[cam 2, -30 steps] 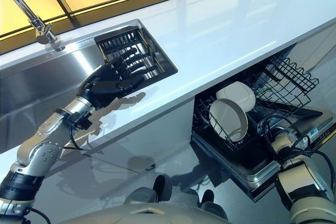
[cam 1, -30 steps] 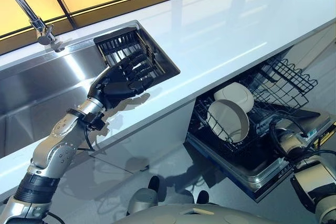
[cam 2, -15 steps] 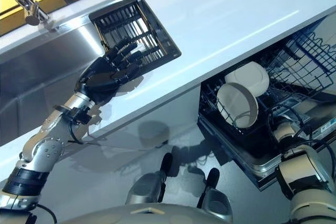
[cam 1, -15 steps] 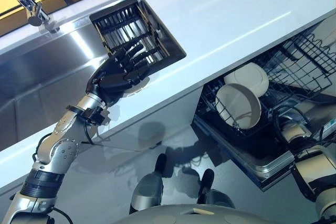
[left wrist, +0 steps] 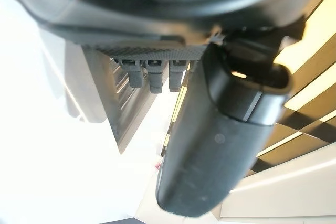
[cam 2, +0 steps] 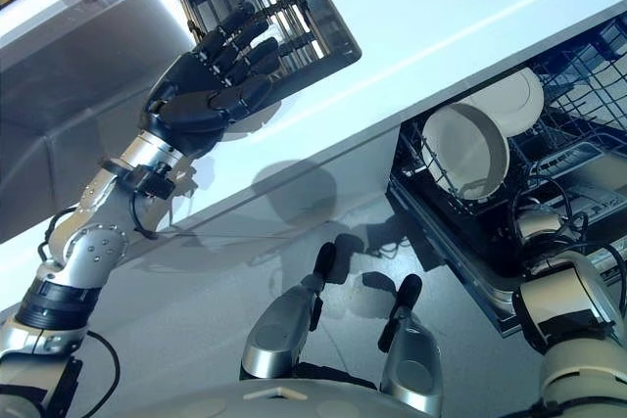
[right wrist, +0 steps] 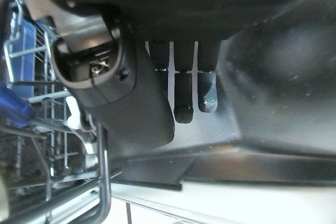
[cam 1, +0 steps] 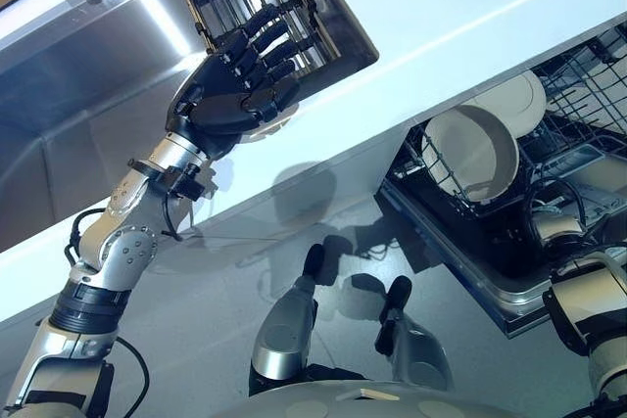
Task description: Pick up plates and place into dishwasher.
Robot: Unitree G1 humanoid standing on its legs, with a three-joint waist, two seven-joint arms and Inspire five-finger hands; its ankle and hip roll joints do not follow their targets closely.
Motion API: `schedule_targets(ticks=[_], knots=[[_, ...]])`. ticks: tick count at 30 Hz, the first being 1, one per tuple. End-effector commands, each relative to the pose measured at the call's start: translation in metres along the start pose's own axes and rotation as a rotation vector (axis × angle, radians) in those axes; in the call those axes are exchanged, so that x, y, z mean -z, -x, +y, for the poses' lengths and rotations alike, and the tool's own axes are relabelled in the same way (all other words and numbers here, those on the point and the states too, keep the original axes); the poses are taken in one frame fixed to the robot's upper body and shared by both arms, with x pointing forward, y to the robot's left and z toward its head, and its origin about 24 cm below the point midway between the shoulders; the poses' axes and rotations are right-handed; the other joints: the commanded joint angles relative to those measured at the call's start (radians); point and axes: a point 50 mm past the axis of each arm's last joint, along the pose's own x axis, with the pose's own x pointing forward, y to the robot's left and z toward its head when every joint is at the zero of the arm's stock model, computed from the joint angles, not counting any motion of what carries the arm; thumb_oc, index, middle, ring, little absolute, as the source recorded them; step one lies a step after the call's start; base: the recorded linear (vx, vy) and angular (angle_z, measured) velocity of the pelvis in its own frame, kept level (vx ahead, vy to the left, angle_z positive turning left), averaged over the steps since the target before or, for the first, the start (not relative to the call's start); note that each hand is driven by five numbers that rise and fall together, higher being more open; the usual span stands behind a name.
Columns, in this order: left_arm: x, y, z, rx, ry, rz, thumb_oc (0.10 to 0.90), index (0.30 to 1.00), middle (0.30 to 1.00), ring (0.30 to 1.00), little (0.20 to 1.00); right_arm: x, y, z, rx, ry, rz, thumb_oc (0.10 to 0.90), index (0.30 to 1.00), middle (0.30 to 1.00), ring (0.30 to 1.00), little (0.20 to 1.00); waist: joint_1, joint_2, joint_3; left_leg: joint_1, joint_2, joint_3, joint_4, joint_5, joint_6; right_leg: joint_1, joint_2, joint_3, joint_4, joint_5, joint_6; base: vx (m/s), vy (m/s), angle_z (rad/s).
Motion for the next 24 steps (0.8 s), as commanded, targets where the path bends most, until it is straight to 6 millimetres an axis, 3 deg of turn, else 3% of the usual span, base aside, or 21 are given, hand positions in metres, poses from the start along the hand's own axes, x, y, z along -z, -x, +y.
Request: schedule_targets(ticks=[1,12,24], knots=[[0.000,0.002,-0.002,0.001,0.031,-0.034,0.800,0.900,0.900,0.900,0.900,-0.093,0.028,-0.027,0.117,-0.064,-0.345,0.100,0.300,0.300,0.300,0.200,-0.002,-0.026,0.012,-0.059,-0.109,0.031,0.112,-0.077,0.078,-0.059,0.040,-0.006,0.217,-0.116,-0.079,-0.05,0.043,0.06],[-0.001,0.005,0.003,0.011,0.025,-0.024,0.800,0.900,0.900,0.900,0.900,-0.148,0.065,-0.064,0.239,-0.164,-0.543,0.100,0.300,0.300,0.300,0.200,0.011,-0.035,0.002,-0.054,-0.100,0.031,0.109,-0.080,0.077,-0.058,0.040,-0.011,0.231,-0.127,-0.082,0.00,0.006,0.00],[-0.001,0.005,0.005,0.028,0.042,0.001,0.800,0.900,0.900,0.900,0.900,-0.174,0.091,-0.092,0.316,-0.150,-0.621,0.100,0.300,0.300,0.300,0.200,0.030,-0.055,-0.019,-0.066,-0.103,0.027,0.182,-0.114,0.075,-0.033,0.035,-0.027,0.260,-0.153,-0.096,0.03,-0.016,0.07]])
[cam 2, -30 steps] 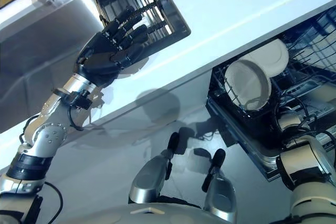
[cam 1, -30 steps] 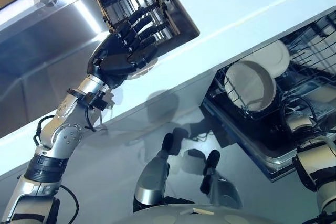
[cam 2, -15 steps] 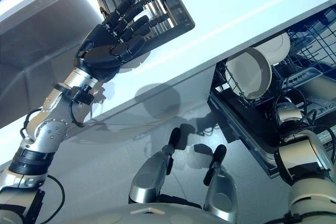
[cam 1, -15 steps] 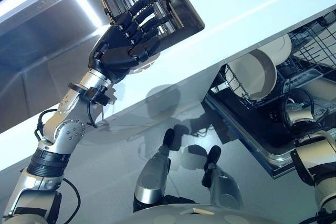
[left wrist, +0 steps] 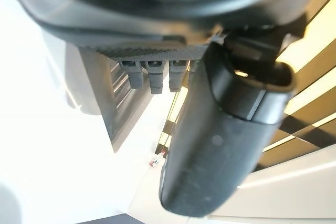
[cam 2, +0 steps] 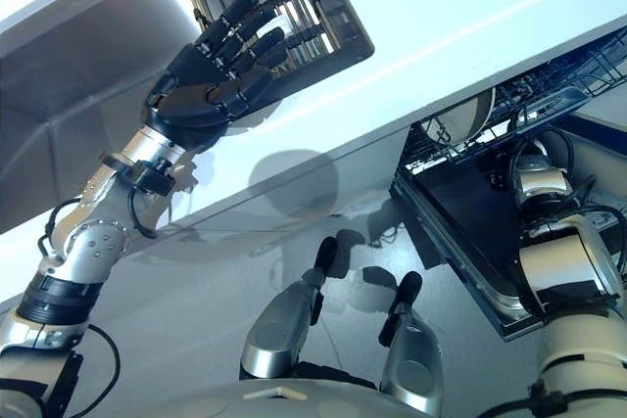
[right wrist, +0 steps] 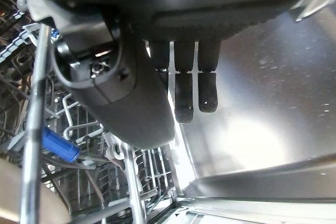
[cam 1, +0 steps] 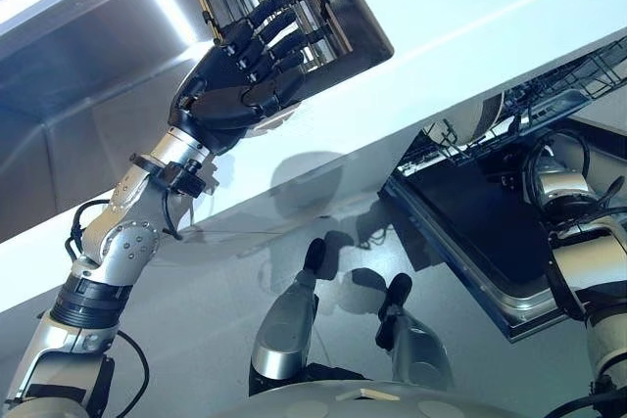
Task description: Pick up plates and place into dishwasher.
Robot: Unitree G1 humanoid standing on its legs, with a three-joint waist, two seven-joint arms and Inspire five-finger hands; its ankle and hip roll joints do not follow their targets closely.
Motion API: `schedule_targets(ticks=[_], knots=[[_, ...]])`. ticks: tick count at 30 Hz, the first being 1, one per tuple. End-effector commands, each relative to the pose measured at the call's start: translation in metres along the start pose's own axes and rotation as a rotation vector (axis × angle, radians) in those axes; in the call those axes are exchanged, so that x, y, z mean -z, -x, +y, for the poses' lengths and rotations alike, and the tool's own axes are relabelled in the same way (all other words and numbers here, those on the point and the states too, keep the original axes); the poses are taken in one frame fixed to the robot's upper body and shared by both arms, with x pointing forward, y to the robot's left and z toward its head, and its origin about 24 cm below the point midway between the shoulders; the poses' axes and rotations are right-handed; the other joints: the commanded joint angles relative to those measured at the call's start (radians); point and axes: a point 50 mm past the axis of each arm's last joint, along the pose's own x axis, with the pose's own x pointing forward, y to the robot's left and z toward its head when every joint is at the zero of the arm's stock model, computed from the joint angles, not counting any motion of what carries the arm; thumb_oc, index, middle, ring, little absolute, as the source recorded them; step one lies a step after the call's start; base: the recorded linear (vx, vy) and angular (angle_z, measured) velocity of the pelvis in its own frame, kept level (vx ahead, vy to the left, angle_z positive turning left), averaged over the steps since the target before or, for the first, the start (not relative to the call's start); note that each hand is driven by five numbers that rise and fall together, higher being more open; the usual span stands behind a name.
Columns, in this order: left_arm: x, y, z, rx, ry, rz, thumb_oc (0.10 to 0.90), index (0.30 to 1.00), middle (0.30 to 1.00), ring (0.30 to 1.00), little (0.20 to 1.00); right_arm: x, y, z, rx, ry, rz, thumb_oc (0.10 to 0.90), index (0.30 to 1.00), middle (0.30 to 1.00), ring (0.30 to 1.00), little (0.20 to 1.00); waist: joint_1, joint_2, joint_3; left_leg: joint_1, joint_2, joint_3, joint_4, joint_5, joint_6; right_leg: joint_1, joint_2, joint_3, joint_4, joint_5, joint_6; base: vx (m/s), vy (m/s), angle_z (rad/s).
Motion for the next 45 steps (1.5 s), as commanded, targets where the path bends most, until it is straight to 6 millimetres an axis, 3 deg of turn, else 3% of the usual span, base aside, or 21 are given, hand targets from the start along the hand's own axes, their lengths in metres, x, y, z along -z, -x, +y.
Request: schedule_targets(ticks=[1,5,9,13,17,24,31,35,39,45], knots=[[-0.001,0.011,0.010,-0.033,-0.004,0.016,0.800,0.900,0.900,0.900,0.900,-0.117,0.041,-0.068,0.195,0.002,-0.424,0.100,0.300,0.300,0.300,0.200,0.012,-0.051,-0.023,-0.047,-0.100,0.036,0.174,-0.116,0.073,-0.011,0.045,-0.002,0.206,-0.122,-0.092,0.03,-0.002,0.08],[-0.002,0.011,0.009,-0.020,-0.003,0.021,0.800,0.900,0.900,0.900,0.900,-0.114,0.040,-0.070,0.198,0.011,-0.409,0.100,0.300,0.300,0.300,0.200,0.014,-0.057,-0.019,-0.070,-0.099,0.051,0.242,-0.148,0.079,-0.018,0.033,-0.006,0.254,-0.142,-0.103,0.01,0.022,0.06],[-0.001,0.008,0.009,-0.026,0.007,0.030,0.800,0.900,0.900,0.900,0.900,-0.109,0.038,-0.076,0.194,0.000,-0.406,0.100,0.300,0.300,0.300,0.200,0.016,-0.065,-0.009,-0.119,-0.105,0.074,0.395,-0.242,0.101,-0.047,0.001,-0.006,0.399,-0.208,-0.124,0.04,0.049,0.05],[0.007,0.010,0.011,-0.048,0.027,0.057,0.800,0.900,0.900,0.900,0.900,-0.103,0.035,-0.077,0.182,0.000,-0.393,0.100,0.300,0.300,0.300,0.200,0.022,-0.069,-0.015,-0.140,-0.114,0.077,0.467,-0.280,0.116,-0.057,-0.018,-0.005,0.471,-0.233,-0.129,0.09,0.036,0.00],[0.007,0.011,0.013,-0.054,0.024,0.043,0.800,0.900,0.900,0.900,0.900,-0.105,0.036,-0.078,0.209,-0.022,-0.416,0.100,0.300,0.300,0.300,0.200,0.023,-0.063,-0.014,-0.151,-0.122,0.075,0.491,-0.289,0.125,-0.074,-0.026,0.010,0.510,-0.248,-0.129,0.04,0.039,-0.08],[0.005,0.012,0.013,-0.050,0.022,0.038,0.800,0.900,0.900,0.900,0.900,-0.127,0.049,-0.088,0.297,-0.095,-0.531,0.100,0.300,0.300,0.300,0.200,0.024,-0.055,-0.011,-0.207,-0.141,0.074,0.579,-0.322,0.142,-0.134,-0.042,0.032,0.608,-0.278,-0.134,0.00,0.010,0.03],[0.005,0.013,0.008,0.007,0.017,0.025,0.800,0.900,0.900,0.900,0.900,-0.155,0.072,-0.089,0.287,-0.310,-0.805,0.100,0.300,0.300,0.300,0.200,0.021,-0.058,-0.022,-0.237,-0.153,0.076,0.645,-0.361,0.153,-0.161,-0.042,0.043,0.655,-0.298,-0.136,0.00,0.007,0.01],[0.007,0.013,0.009,-0.001,0.028,0.034,0.800,0.900,0.900,0.900,0.900,-0.154,0.071,-0.087,0.274,-0.256,-0.816,0.100,0.300,0.300,0.300,0.200,0.022,-0.063,-0.030,-0.245,-0.159,0.076,0.682,-0.382,0.155,-0.165,-0.044,0.048,0.677,-0.307,-0.137,0.01,0.007,-0.03],[0.007,0.015,0.011,-0.004,0.031,0.042,0.800,0.900,0.900,0.900,0.900,-0.157,0.076,-0.094,0.275,-0.307,-0.849,0.100,0.300,0.300,0.300,0.200,0.020,-0.065,-0.035,-0.255,-0.161,0.078,0.712,-0.395,0.157,-0.174,-0.046,0.055,0.700,-0.313,-0.136,0.01,0.006,-0.02],[0.006,0.016,0.011,0.015,0.034,0.039,0.800,0.900,0.900,0.900,0.900,-0.162,0.078,-0.086,0.247,-0.294,-0.887,0.100,0.300,0.300,0.300,0.200,0.021,-0.060,-0.036,-0.263,-0.165,0.083,0.719,-0.392,0.157,-0.190,-0.047,0.061,0.715,-0.312,-0.134,-0.03,0.013,0.00]])
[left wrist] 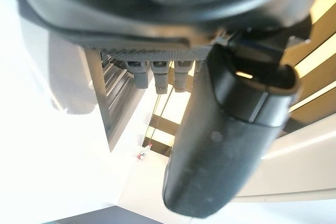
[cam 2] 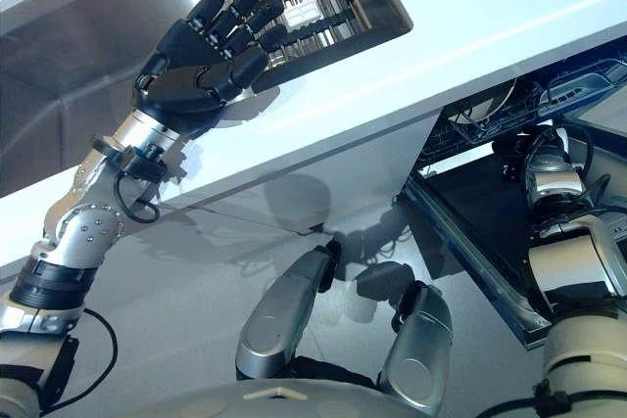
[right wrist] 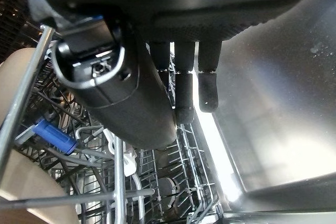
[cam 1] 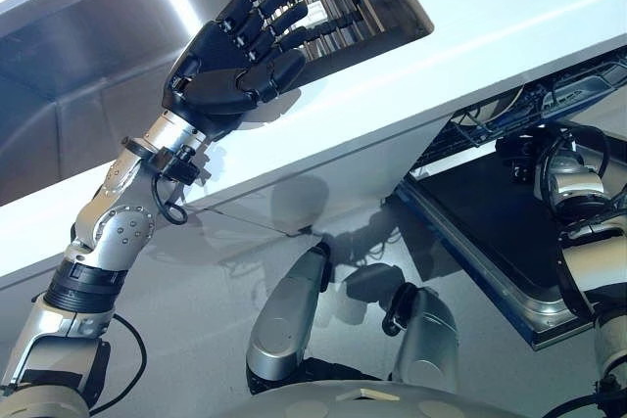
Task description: Pick up plates and place into dishwasher.
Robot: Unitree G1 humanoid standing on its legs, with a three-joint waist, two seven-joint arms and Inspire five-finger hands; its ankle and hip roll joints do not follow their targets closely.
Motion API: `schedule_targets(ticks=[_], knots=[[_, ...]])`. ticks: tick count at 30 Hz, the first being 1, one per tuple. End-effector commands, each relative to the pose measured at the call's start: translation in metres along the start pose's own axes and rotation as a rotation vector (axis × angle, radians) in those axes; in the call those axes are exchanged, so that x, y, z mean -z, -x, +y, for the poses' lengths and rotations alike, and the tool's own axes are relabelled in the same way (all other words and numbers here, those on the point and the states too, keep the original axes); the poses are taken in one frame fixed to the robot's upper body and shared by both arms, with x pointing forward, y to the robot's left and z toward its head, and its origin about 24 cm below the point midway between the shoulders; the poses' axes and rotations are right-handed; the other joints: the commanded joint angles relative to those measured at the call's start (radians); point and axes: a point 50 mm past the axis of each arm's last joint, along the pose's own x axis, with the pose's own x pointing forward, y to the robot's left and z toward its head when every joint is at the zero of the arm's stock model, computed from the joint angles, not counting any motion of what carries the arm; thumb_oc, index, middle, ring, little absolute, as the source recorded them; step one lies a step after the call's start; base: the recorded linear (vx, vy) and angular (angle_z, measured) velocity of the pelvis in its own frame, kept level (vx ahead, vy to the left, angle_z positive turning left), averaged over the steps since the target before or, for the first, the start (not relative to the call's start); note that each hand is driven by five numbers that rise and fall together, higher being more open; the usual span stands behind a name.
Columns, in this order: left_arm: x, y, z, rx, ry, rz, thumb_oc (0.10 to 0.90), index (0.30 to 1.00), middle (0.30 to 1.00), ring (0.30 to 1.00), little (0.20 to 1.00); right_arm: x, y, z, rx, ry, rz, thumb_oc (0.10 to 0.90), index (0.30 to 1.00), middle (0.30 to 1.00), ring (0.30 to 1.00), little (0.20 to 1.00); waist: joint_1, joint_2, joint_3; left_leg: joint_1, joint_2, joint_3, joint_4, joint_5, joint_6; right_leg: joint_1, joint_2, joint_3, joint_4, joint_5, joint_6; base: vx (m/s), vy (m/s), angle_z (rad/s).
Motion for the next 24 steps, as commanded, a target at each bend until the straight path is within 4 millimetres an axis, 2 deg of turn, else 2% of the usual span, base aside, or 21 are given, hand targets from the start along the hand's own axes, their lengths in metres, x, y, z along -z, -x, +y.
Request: schedule_targets(ticks=[1,7,11,15,19,24], knots=[[0.023,0.027,0.008,-0.053,0.072,0.069,0.800,0.900,0.900,0.900,0.900,-0.166,0.052,-0.054,0.120,-0.200,-0.766,0.100,0.300,0.300,0.300,0.200,0.004,-0.031,-0.084,-0.015,-0.056,0.008,0.070,-0.087,0.105,0.045,0.115,-0.030,0.076,-0.017,-0.159,-0.06,0.022,0.01],[0.025,0.030,0.008,-0.039,0.070,0.065,0.800,0.900,0.900,0.900,0.900,-0.174,0.065,-0.057,0.151,-0.305,-0.910,0.100,0.300,0.300,0.300,0.200,-0.007,-0.045,-0.095,0.007,-0.049,0.010,0.057,-0.095,0.105,0.065,0.121,-0.029,0.048,-0.007,-0.157,-0.01,0.005,0.00],[0.028,0.032,0.008,-0.030,0.079,0.065,0.800,0.900,0.900,0.900,0.900,-0.171,0.068,-0.065,0.200,-0.307,-0.939,0.100,0.300,0.300,0.300,0.200,-0.016,-0.052,-0.109,0.032,-0.044,0.015,0.060,-0.118,0.104,0.090,0.126,-0.018,0.037,-0.015,-0.155,0.00,0.029,-0.05],[0.031,0.032,0.006,-0.027,0.087,0.071,0.800,0.900,0.900,0.900,0.900,-0.168,0.070,-0.081,0.223,-0.393,-0.967,0.100,0.300,0.300,0.300,0.200,-0.026,-0.063,-0.133,0.057,-0.041,0.019,0.052,-0.132,0.103,0.123,0.131,-0.018,0.008,-0.013,-0.155,0.03,0.033,-0.08],[0.035,0.032,0.006,-0.037,0.095,0.081,0.800,0.900,0.900,0.900,0.900,-0.170,0.072,-0.088,0.219,-0.482,-0.983,0.100,0.300,0.300,0.300,0.200,-0.027,-0.065,-0.148,0.074,-0.042,0.019,0.065,-0.151,0.105,0.142,0.132,-0.018,0.012,-0.024,-0.157,0.05,0.031,0.00],[0.036,0.032,0.004,-0.021,0.102,0.094,0.800,0.900,0.900,0.900,0.900,-0.171,0.073,-0.088,0.200,-0.503,-0.986,0.100,0.300,0.300,0.300,0.200,-0.030,-0.066,-0.164,0.069,-0.050,0.019,0.087,-0.164,0.110,0.128,0.127,-0.007,0.047,-0.041,-0.156,0.01,0.043,0.01]])
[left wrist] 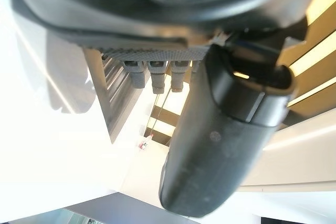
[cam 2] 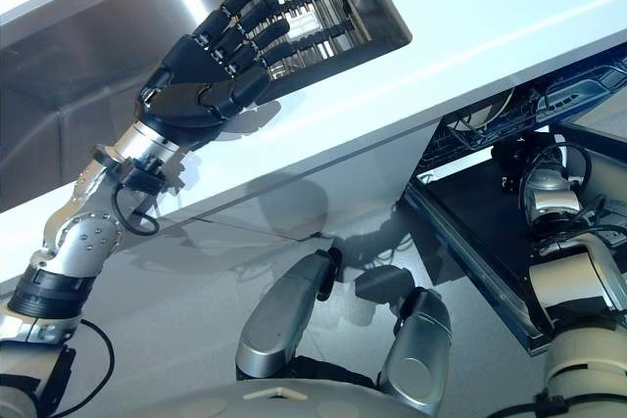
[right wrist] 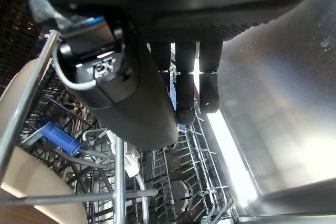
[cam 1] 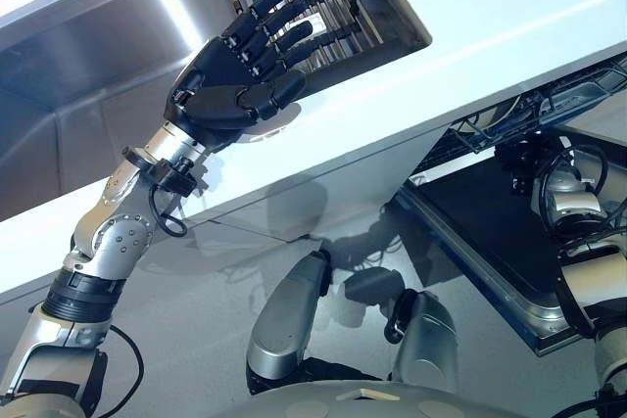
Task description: Pick up plates and place into dishwasher.
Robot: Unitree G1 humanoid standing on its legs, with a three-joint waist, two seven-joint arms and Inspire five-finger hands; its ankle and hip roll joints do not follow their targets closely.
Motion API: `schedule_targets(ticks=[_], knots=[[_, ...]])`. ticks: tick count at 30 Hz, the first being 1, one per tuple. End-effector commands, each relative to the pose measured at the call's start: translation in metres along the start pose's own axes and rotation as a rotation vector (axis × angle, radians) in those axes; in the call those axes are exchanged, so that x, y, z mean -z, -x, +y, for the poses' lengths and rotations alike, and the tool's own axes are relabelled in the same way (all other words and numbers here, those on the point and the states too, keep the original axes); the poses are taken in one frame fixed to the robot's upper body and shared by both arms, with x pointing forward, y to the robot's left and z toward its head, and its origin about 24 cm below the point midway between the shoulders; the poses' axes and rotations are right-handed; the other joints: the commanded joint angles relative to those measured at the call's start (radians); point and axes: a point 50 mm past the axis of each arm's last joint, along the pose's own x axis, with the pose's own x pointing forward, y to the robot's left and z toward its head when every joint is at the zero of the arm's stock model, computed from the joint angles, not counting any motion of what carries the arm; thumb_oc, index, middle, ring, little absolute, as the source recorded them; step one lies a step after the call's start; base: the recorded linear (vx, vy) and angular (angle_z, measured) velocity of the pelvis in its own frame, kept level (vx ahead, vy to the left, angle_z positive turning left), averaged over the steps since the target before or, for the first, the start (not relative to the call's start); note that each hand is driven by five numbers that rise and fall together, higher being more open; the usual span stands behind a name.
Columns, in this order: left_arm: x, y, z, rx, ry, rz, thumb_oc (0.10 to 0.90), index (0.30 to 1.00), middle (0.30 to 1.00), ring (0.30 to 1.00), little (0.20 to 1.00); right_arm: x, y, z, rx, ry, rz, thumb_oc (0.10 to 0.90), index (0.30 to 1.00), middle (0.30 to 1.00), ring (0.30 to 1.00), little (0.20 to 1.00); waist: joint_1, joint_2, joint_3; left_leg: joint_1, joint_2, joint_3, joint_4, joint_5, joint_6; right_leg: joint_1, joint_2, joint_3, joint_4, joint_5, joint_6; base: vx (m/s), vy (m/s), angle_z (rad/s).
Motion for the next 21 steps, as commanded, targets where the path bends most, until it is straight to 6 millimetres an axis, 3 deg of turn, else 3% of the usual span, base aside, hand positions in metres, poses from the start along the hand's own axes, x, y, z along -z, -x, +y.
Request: schedule_targets(ticks=[1,5,10,11,19,21], knots=[[0.031,0.021,0.003,-0.047,0.088,0.079,0.800,0.900,0.900,0.900,0.900,-0.198,0.060,-0.080,0.188,-0.450,-0.923,0.100,0.300,0.300,0.300,0.200,-0.027,-0.062,-0.170,0.025,-0.048,-0.009,0.069,-0.131,0.090,0.087,0.129,-0.036,0.052,-0.044,-0.158,0.00,0.000,0.00],[0.032,0.019,0.000,-0.023,0.091,0.099,0.800,0.900,0.900,0.900,0.900,-0.177,0.042,-0.075,0.182,-0.259,-0.732,0.100,0.300,0.300,0.300,0.200,-0.033,-0.071,-0.177,0.030,-0.048,-0.007,0.078,-0.139,0.090,0.082,0.129,-0.031,0.064,-0.048,-0.157,0.00,0.000,0.00],[0.028,0.015,0.001,-0.014,0.099,0.093,0.800,0.900,0.900,0.900,0.900,-0.153,0.030,-0.082,0.186,-0.082,-0.581,0.100,0.300,0.300,0.300,0.200,-0.053,-0.086,-0.183,0.049,-0.037,0.001,0.060,-0.138,0.091,0.088,0.139,-0.013,0.044,-0.040,-0.153,0.00,0.000,0.00],[0.028,0.015,0.001,-0.012,0.103,0.094,0.800,0.900,0.900,0.900,0.900,-0.149,0.028,-0.084,0.192,-0.062,-0.563,0.800,0.900,0.900,0.900,0.900,-0.057,-0.089,-0.184,0.055,-0.036,0.002,0.053,-0.137,0.090,0.094,0.144,-0.008,0.034,-0.037,-0.153,0.02,0.020,-0.09],[0.032,0.021,-0.002,0.005,0.117,0.087,0.800,0.900,0.900,0.900,0.900,-0.112,0.024,-0.116,0.239,0.134,-0.391,0.800,0.900,0.900,0.900,0.900,-0.096,-0.113,-0.196,0.095,-0.025,0.019,0.009,-0.134,0.087,0.127,0.180,0.023,-0.038,-0.014,-0.150,0.01,0.035,-0.10],[0.033,0.023,-0.003,0.011,0.114,0.078,0.800,0.900,0.900,0.900,0.900,-0.091,0.021,-0.120,0.194,0.203,-0.293,0.800,0.900,0.900,0.900,0.900,-0.111,-0.121,-0.200,0.102,-0.021,0.027,0.008,-0.137,0.089,0.131,0.187,0.034,-0.047,-0.011,-0.150,0.01,0.046,-0.28]])
